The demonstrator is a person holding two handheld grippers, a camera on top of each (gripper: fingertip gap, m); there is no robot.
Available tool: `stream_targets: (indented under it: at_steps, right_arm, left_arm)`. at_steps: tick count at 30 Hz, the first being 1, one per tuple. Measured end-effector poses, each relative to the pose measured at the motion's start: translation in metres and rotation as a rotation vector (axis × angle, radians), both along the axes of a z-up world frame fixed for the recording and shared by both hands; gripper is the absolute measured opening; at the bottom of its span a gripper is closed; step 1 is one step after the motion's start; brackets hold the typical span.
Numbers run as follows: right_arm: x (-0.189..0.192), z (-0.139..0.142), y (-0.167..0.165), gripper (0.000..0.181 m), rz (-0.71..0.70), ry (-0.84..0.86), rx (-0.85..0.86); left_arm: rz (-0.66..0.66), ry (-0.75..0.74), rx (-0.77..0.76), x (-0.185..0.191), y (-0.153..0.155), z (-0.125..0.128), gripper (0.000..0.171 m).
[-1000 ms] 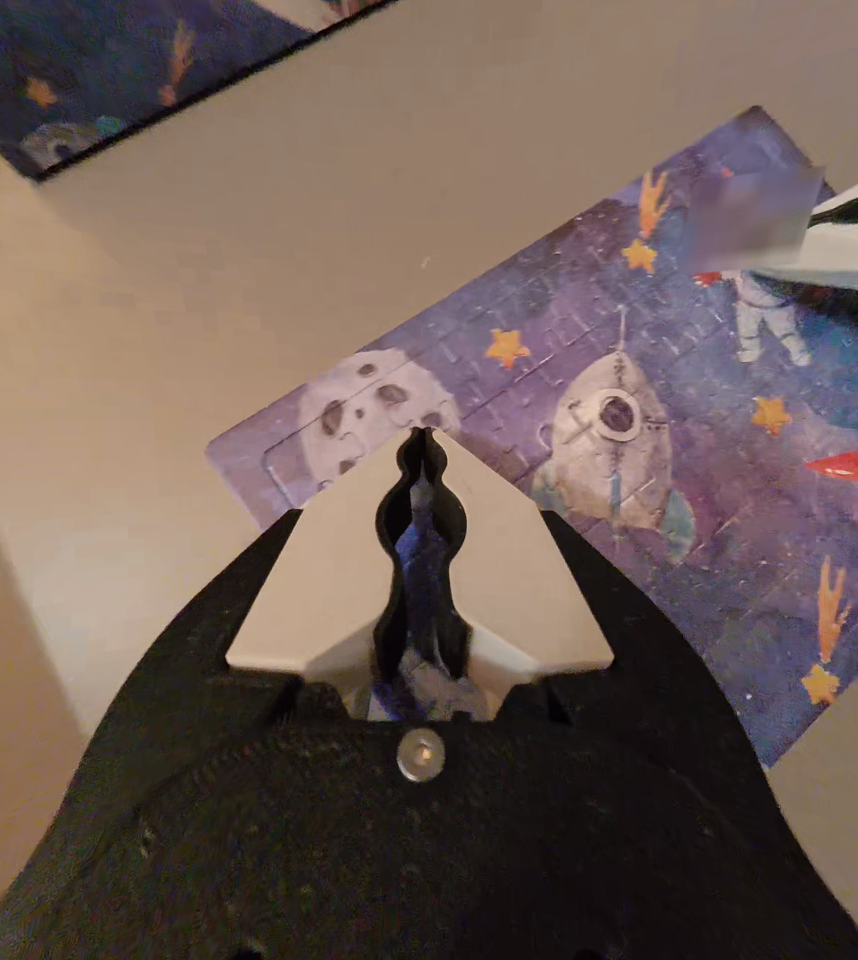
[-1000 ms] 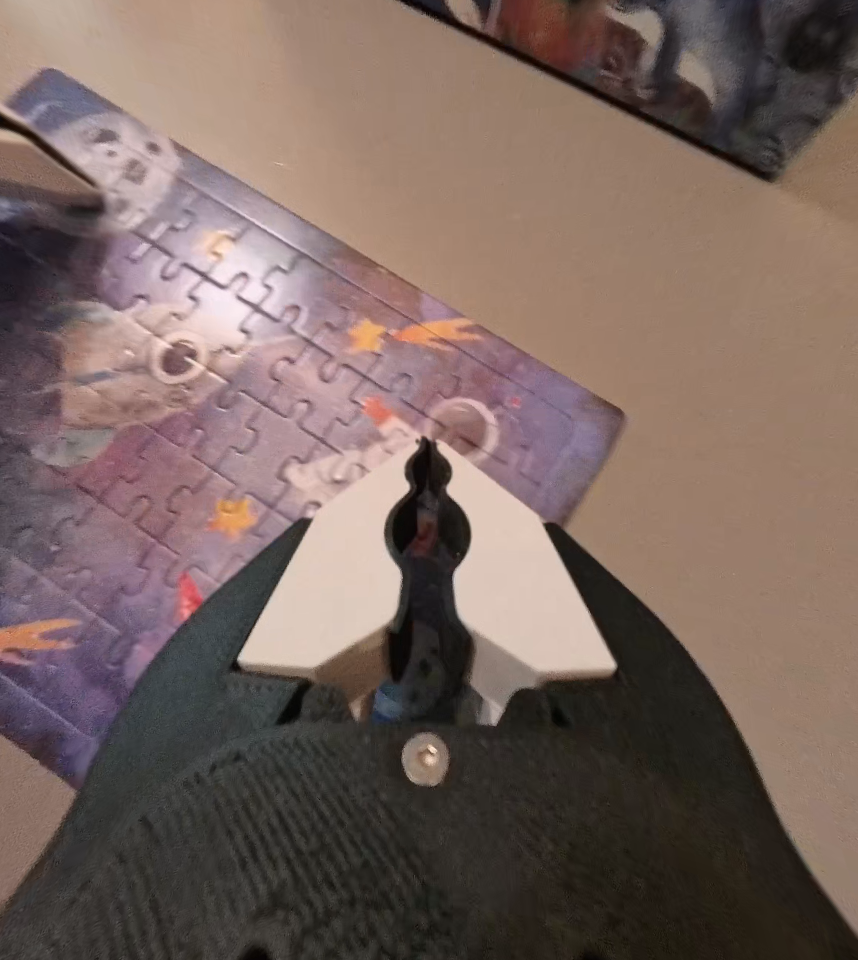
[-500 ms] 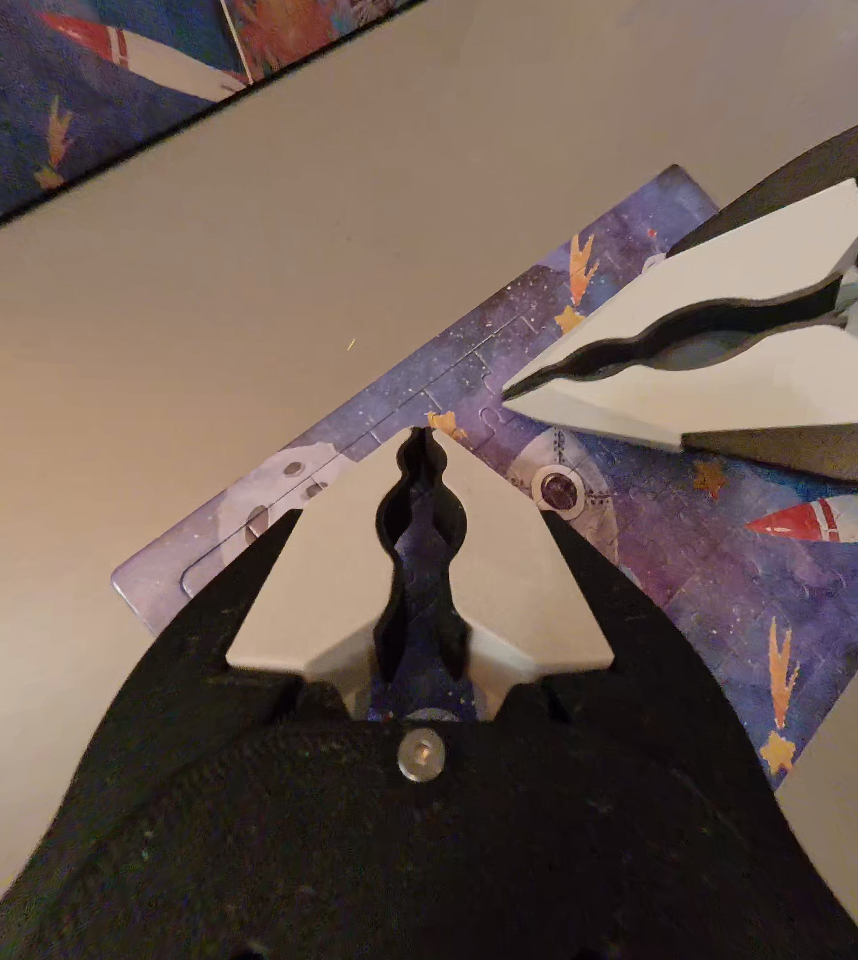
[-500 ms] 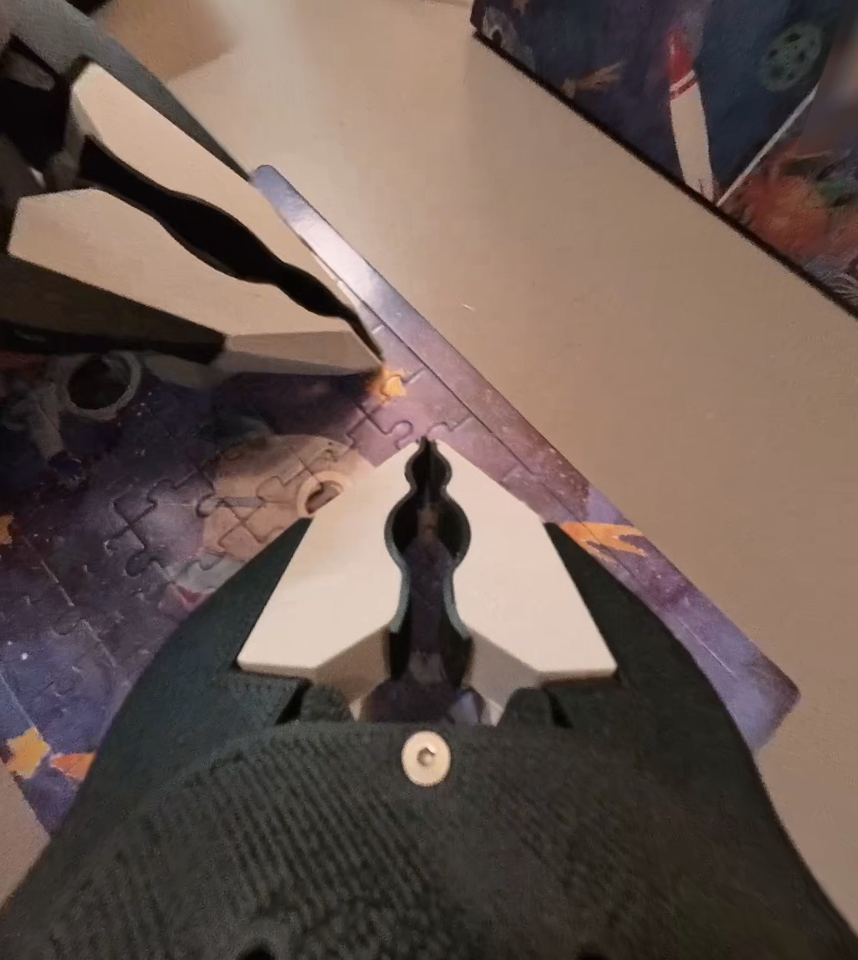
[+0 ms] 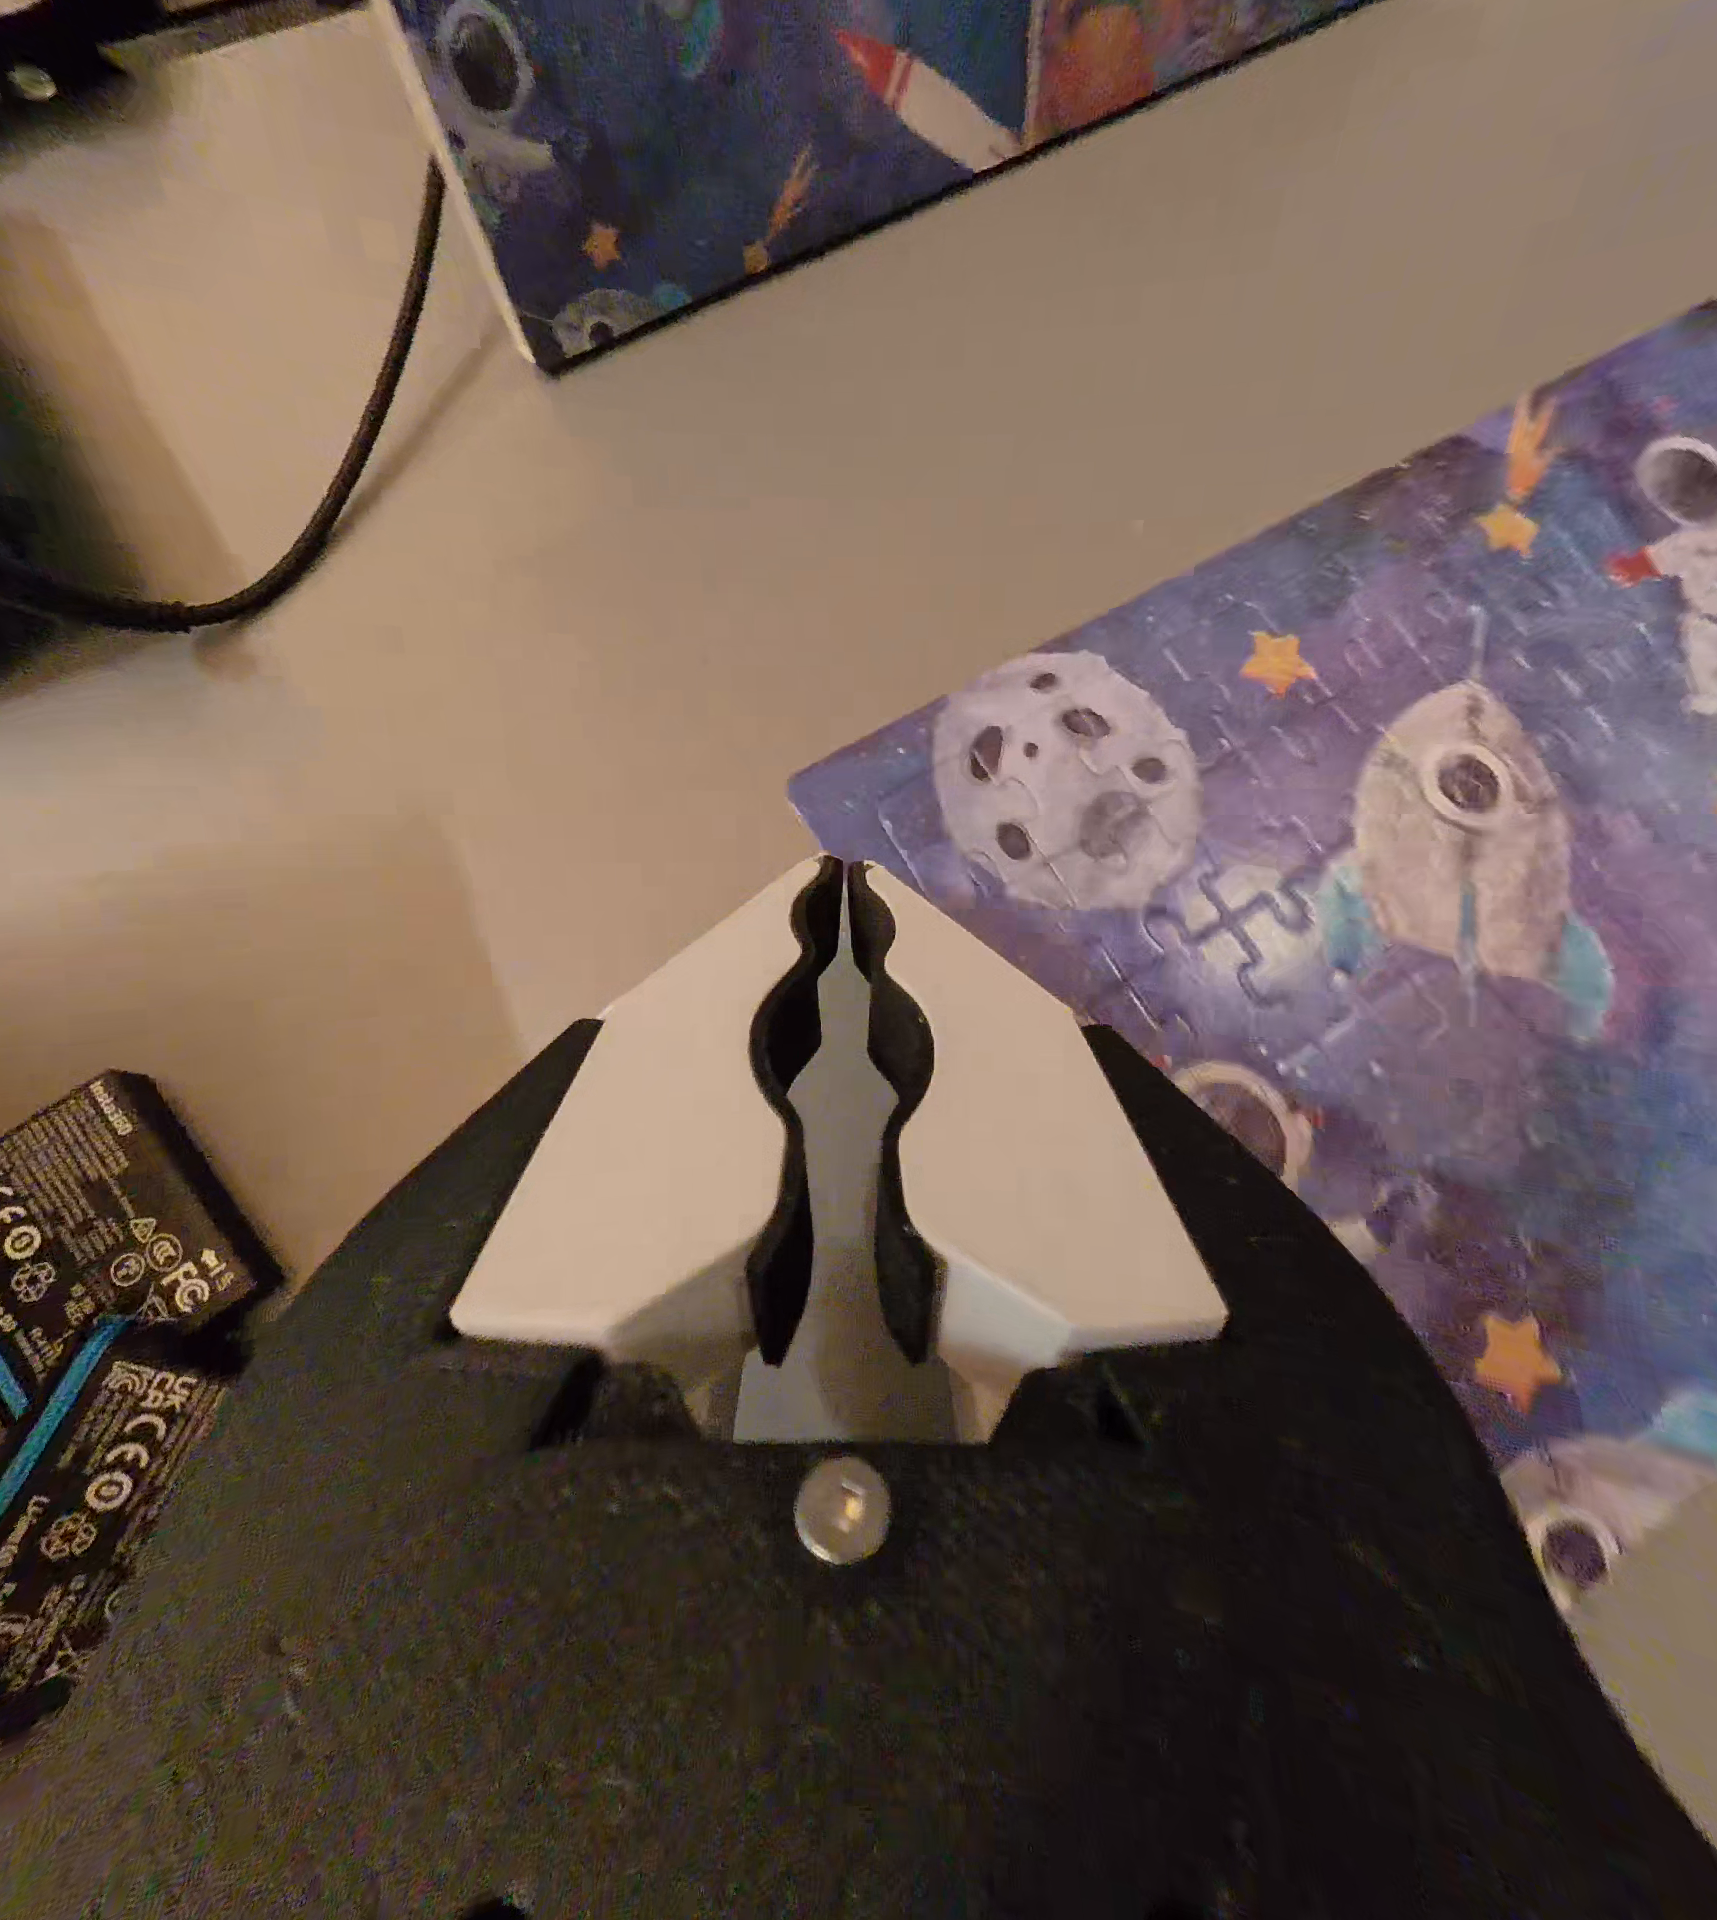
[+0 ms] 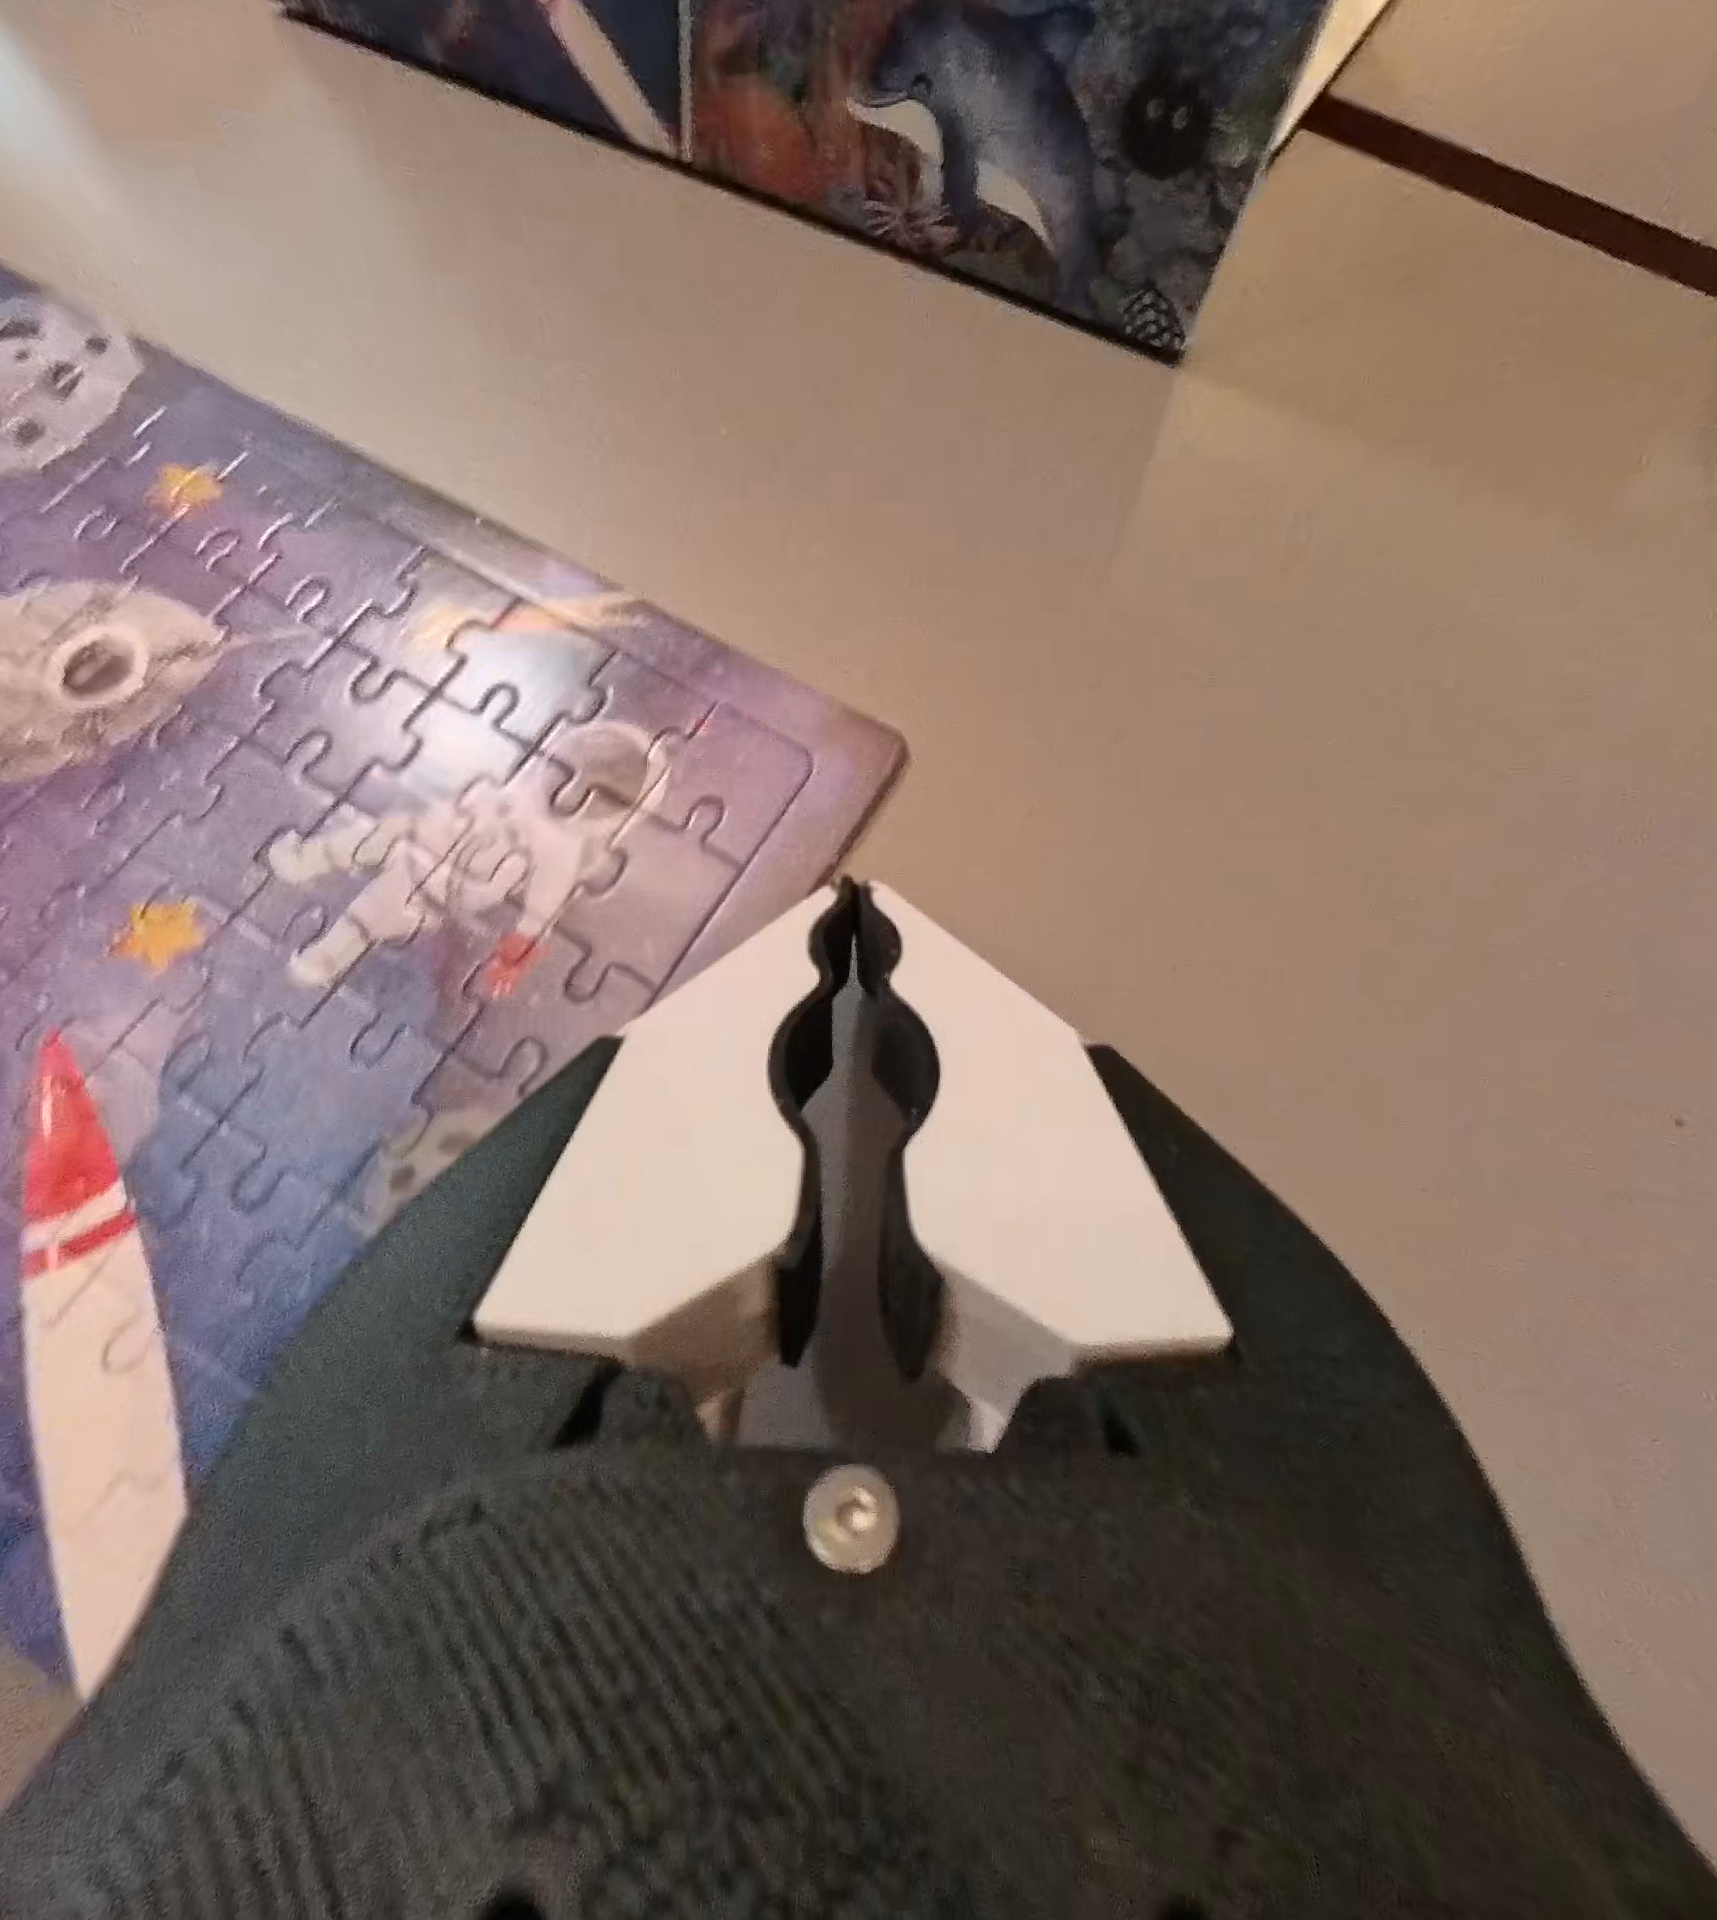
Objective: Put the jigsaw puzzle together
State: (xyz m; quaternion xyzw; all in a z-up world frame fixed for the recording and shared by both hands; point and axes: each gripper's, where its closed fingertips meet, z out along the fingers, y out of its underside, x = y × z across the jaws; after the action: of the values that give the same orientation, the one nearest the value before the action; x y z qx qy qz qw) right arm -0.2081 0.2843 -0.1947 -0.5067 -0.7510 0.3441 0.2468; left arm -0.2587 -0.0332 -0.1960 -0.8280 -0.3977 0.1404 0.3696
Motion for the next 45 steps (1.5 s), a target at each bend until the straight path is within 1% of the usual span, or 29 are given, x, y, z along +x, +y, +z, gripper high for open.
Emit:
stream_targets:
  at_steps: [1, 2, 4, 6, 7, 8, 9, 10, 11, 12, 13, 14, 15, 16, 17, 19, 21, 26, 29, 31, 33, 34, 35, 36, 39, 41, 42, 43, 45]
  right_arm:
    - [0.012, -0.001, -0.001, 0.000, 0.043, 0.014, 0.013]
    - [0.026, -0.003, -0.004, 0.009, 0.100, 0.021, 0.028]
    - [0.065, -0.007, -0.020, 0.053, 0.281, 0.003, 0.015]
    - [0.106, -0.007, -0.038, 0.086, 0.430, -0.023, -0.052]
    - [0.120, -0.007, -0.042, 0.100, 0.462, -0.039, -0.076]
    - [0.132, -0.010, -0.045, 0.109, 0.481, -0.061, -0.078]
    - [0.141, -0.014, -0.047, 0.118, 0.496, -0.075, -0.055]
    - [0.147, -0.018, -0.048, 0.123, 0.505, -0.074, -0.014]
    - [0.150, -0.021, -0.051, 0.127, 0.516, -0.061, 0.028]
    - [0.153, -0.020, -0.056, 0.119, 0.533, -0.051, 0.039]
    - [0.154, -0.020, -0.061, 0.119, 0.545, -0.051, 0.037]
    - [0.152, -0.021, -0.065, 0.119, 0.545, -0.057, 0.033]
    - [0.150, -0.021, -0.068, 0.114, 0.547, -0.057, 0.029]
    - [0.146, -0.020, -0.070, 0.108, 0.541, -0.053, 0.027]
    - [0.140, -0.019, -0.071, 0.097, 0.534, -0.048, 0.022]
    - [0.130, -0.017, -0.070, 0.086, 0.524, -0.041, 0.018]
    - [0.122, -0.017, -0.066, 0.081, 0.529, -0.038, 0.016]
    - [0.091, -0.017, -0.057, 0.084, 0.506, -0.038, 0.018]
    - [0.072, -0.017, -0.053, 0.094, 0.471, -0.044, 0.020]
    - [0.068, -0.018, -0.054, 0.097, 0.459, -0.045, 0.023]
    - [0.067, -0.018, -0.055, 0.096, 0.459, -0.031, 0.033]
    - [0.067, -0.018, -0.057, 0.088, 0.466, -0.022, 0.035]
    - [0.069, -0.016, -0.060, 0.069, 0.486, -0.009, 0.037]
    - [0.071, -0.016, -0.064, 0.062, 0.502, -0.001, 0.039]
    - [0.074, -0.016, -0.069, 0.056, 0.497, 0.003, 0.041]
    - [0.074, -0.016, -0.070, 0.057, 0.485, 0.018, 0.056]
    - [0.072, -0.015, -0.068, 0.064, 0.468, 0.034, 0.071]
    - [0.069, -0.014, -0.066, 0.072, 0.440, 0.050, 0.089]
    - [0.062, -0.013, -0.056, 0.096, 0.359, 0.067, 0.112]
  left_arm:
    - [-0.053, 0.020, 0.010, 0.012, -0.002, 0.002, 0.004]
    - [-0.107, 0.031, 0.011, 0.025, -0.005, 0.002, 0.013]
    - [-0.206, 0.001, 0.009, 0.056, -0.015, -0.004, 0.035]
    - [-0.310, -0.062, 0.054, 0.090, -0.020, -0.007, 0.068]
    - [-0.348, -0.086, 0.075, 0.106, -0.021, -0.008, 0.089]
    - [-0.392, -0.105, 0.084, 0.121, -0.022, -0.010, 0.104]
    - [-0.425, -0.109, 0.076, 0.133, -0.021, -0.013, 0.109]
    - [-0.440, -0.080, 0.060, 0.140, -0.019, -0.017, 0.118]
    - [-0.468, -0.053, 0.018, 0.146, -0.017, -0.020, 0.119]
    - [-0.495, -0.024, -0.042, 0.149, -0.015, -0.024, 0.123]
    - [-0.509, 0.010, -0.102, 0.149, -0.014, -0.029, 0.127]
    - [-0.522, 0.019, -0.096, 0.150, -0.007, -0.027, 0.123]
    - [-0.516, 0.007, -0.093, 0.149, -0.003, -0.028, 0.123]
    - [-0.510, 0.008, -0.093, 0.146, 0.001, -0.028, 0.122]
    - [-0.506, 0.008, -0.091, 0.143, 0.005, -0.028, 0.120]
    - [-0.502, 0.005, -0.095, 0.134, 0.009, -0.029, 0.127]
    - [-0.519, 0.006, -0.098, 0.123, 0.010, -0.029, 0.129]
    - [-0.553, 0.012, -0.096, 0.100, 0.019, -0.029, 0.126]
    - [-0.544, 0.021, -0.087, 0.087, 0.024, -0.027, 0.114]
    - [-0.528, 0.025, -0.081, 0.078, 0.025, -0.026, 0.105]
    - [-0.528, 0.027, -0.082, 0.078, 0.025, -0.026, 0.105]
    - [-0.529, 0.035, -0.084, 0.078, 0.025, -0.025, 0.104]
    - [-0.533, 0.043, -0.087, 0.079, 0.026, -0.025, 0.103]
    - [-0.535, 0.050, -0.088, 0.079, 0.026, -0.024, 0.102]
    - [-0.535, 0.049, -0.088, 0.079, 0.026, -0.024, 0.102]
    - [-0.534, 0.052, -0.088, 0.079, 0.026, -0.024, 0.102]
    - [-0.534, 0.055, -0.089, 0.079, 0.026, -0.024, 0.101]
    - [-0.534, 0.059, -0.091, 0.079, 0.026, -0.024, 0.101]
    - [-0.534, 0.057, -0.090, 0.079, 0.026, -0.024, 0.101]
